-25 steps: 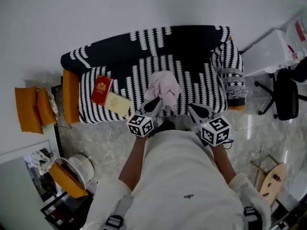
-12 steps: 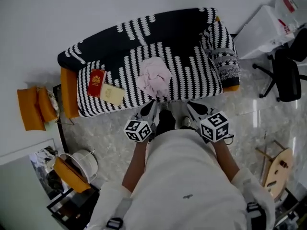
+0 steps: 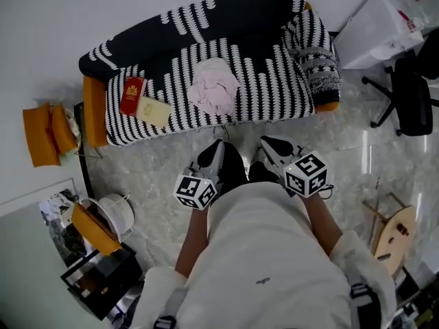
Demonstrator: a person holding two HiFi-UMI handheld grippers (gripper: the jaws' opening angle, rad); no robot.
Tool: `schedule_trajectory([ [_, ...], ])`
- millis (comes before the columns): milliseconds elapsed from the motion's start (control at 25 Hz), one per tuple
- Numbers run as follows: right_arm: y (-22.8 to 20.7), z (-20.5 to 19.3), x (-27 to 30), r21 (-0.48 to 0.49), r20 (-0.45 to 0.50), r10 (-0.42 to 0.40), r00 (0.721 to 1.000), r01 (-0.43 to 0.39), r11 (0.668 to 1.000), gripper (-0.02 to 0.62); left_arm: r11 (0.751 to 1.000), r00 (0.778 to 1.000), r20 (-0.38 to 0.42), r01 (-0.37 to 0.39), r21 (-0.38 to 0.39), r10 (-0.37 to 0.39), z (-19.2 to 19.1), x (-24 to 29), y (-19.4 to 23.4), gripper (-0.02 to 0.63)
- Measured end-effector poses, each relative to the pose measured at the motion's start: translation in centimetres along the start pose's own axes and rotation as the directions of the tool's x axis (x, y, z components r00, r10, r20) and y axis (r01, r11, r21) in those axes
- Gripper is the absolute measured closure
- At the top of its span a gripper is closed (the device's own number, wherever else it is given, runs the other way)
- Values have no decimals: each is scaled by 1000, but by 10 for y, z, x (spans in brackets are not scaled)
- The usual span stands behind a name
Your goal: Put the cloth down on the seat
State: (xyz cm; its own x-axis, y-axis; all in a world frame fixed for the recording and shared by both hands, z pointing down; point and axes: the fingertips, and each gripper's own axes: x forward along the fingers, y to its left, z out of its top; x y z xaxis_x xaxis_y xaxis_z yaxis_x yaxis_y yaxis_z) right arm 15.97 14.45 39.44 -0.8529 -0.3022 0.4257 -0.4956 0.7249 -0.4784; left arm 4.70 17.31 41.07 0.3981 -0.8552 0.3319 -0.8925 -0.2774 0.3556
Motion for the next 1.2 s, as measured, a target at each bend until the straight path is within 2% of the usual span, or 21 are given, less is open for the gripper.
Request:
schedule_trajectory([
  [200, 30, 21, -11, -70, 98, 116, 988, -110, 991, 586, 1000, 996, 86, 10, -4, -10, 30, -20, -23, 594],
  [360, 44, 33, -12, -102, 128, 157, 979, -144, 984, 586, 999, 989, 144, 39, 13, -41, 54, -30, -43, 594],
  [640, 64, 37, -8, -179, 133, 161, 978, -136, 974, 587, 997, 986, 144, 78, 15, -79, 53, -39, -56, 594],
  [840, 76, 30, -2, -170, 124, 160, 979, -138, 976, 587, 994, 984, 142, 104, 37, -108, 48, -47, -56, 594],
  [1200, 97, 19, 4, -173, 104, 169, 980, -149, 974, 587, 994, 982, 158, 106, 6, -106, 43, -66, -49, 594],
])
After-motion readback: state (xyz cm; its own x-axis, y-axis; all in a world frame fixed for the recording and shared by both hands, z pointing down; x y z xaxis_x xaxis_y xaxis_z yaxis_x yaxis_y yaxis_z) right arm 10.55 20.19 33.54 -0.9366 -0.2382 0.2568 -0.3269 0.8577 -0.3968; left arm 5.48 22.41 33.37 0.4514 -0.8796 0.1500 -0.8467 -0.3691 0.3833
